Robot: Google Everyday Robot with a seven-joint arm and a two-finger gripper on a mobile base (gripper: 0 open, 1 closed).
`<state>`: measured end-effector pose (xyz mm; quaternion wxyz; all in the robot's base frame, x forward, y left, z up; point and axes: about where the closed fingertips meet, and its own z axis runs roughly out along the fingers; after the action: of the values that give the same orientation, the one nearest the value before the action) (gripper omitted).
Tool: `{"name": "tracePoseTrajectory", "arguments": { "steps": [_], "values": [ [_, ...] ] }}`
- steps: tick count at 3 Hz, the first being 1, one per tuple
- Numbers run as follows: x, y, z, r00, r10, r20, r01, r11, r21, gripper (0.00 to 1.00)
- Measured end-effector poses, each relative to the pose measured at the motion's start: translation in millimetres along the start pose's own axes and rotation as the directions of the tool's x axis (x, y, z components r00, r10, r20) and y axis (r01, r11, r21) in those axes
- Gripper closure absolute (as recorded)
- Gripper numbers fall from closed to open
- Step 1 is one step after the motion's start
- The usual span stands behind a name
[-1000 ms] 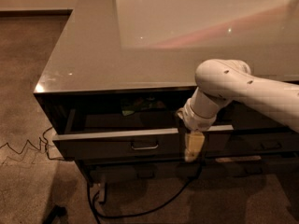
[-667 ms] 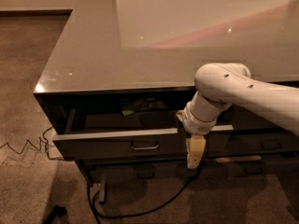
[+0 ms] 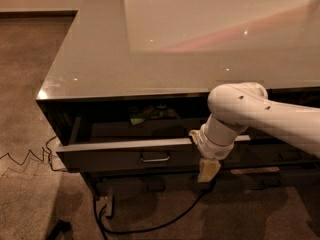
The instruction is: Open top drawer
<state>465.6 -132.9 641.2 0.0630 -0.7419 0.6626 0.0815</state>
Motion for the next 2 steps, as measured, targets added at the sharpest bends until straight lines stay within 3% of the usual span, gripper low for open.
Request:
{"name": "tracePoseTrajectory", "arguments": {
  "steps": [2],
  "values": [
    [-2.7, 0.2, -13.3, 1.0, 0.0, 0.0, 0.0, 1.0, 0.0, 0.87]
  ]
}}
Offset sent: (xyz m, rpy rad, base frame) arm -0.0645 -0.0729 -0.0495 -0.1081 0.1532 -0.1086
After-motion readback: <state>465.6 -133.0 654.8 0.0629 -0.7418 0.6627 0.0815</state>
